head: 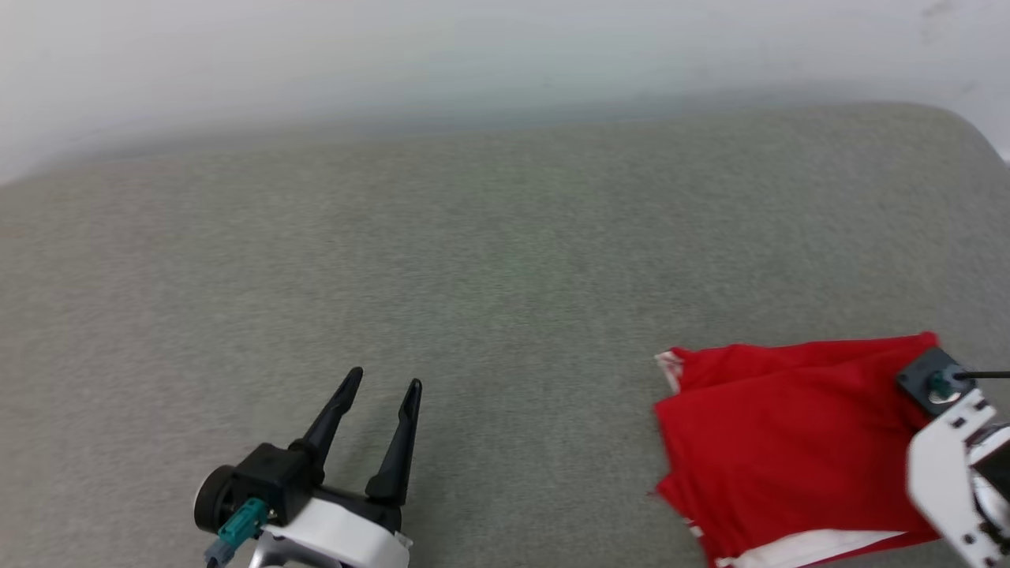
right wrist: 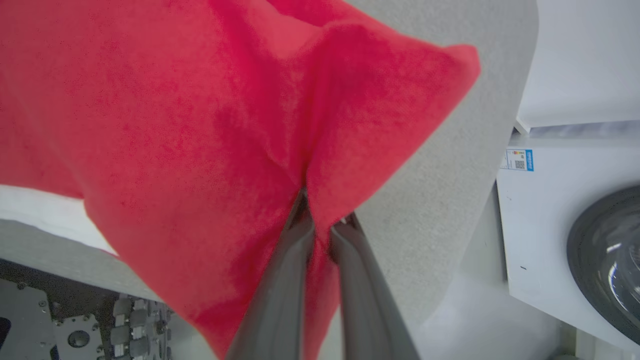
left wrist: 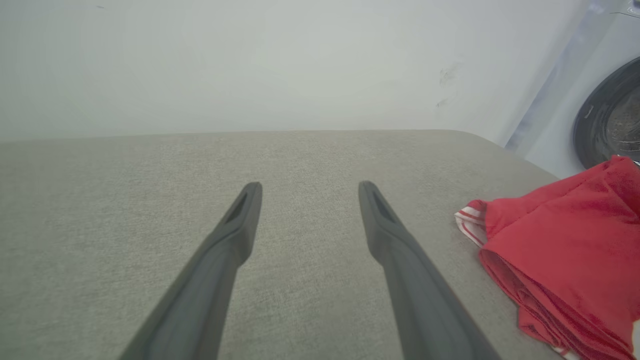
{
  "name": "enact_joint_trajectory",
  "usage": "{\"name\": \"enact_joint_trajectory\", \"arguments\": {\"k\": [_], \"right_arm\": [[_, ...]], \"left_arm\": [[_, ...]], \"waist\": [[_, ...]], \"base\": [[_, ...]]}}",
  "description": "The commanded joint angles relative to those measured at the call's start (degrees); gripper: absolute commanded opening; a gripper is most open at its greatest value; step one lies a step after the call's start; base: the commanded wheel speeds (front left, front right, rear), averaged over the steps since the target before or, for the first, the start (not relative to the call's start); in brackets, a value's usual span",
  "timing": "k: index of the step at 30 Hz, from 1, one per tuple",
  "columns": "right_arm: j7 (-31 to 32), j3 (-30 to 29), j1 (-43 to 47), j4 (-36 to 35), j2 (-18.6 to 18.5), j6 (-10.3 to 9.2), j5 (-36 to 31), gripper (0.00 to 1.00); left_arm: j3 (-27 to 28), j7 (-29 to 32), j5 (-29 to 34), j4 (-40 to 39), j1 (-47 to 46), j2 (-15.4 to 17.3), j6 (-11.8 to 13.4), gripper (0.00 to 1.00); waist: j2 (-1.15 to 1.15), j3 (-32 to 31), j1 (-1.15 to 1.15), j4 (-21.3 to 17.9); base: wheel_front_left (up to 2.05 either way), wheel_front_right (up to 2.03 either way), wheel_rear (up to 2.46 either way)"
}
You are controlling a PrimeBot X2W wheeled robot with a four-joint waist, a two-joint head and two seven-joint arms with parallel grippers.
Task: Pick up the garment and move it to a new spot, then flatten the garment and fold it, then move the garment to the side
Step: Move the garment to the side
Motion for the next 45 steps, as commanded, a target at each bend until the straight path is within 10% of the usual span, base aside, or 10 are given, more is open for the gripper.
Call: {"name": "enact_joint_trajectory", "arguments": {"k": [1, 8, 35, 36, 37, 38, 45], "right_arm": [[-1.2, 1.7, -1.4, 0.6, -3.7, -0.1, 0.2, 0.0], [-11.9, 3.7, -8.7, 9.8, -11.6, -0.11, 2.4, 0.0], [-34.1, -14.7, -30.5, 53.4, -5.9, -0.12, -1.7, 0.0], [-34.0, -14.9, -30.7, 54.1, -5.6, -0.12, -2.0, 0.15], [-34.1, -15.1, -30.9, 54.6, -5.5, -0.12, -2.4, 0.88], [-34.0, -15.4, -31.1, 55.2, -5.4, -0.12, -2.7, 1.0], [-33.0, -16.5, -31.8, 55.3, -6.3, -0.12, -6.8, 1.0]], "left_arm": [[0.0, -0.1, -0.1, -0.3, -1.3, 0.3, -0.1, 1.0], [-1.4, -0.1, -0.1, -1.2, -5.4, 1.5, -0.1, 1.0], [-4.0, 7.1, 1.9, -23.3, -13.4, 11.4, 1.2, 1.0], [-4.0, 7.1, 1.8, -23.4, -13.3, 11.4, 1.2, 1.0], [-4.0, 7.0, 1.7, -23.4, -13.3, 11.3, 1.3, 1.0], [-4.1, 6.9, 1.7, -23.2, -13.2, 11.3, 1.3, 1.0], [-3.7, 4.7, 0.5, -20.0, -12.0, 10.2, 2.2, 1.0]], "waist": [[0.0, 2.3, 0.0, -4.2], [0.0, 8.1, 0.0, -9.6], [0.0, 29.7, 0.0, -8.3], [0.0, 29.7, 0.0, -8.1], [0.0, 29.5, 0.0, -7.9], [0.0, 29.4, 0.0, -7.7], [0.0, 25.2, 0.0, -6.8]], "base": [[0.0, 0.0, 0.0], [0.0, 0.0, 0.0], [0.0, 0.0, 0.0], [0.0, 0.0, 0.0], [0.0, 0.0, 0.0], [0.0, 0.0, 0.0], [0.0, 0.0, 0.0]]}}
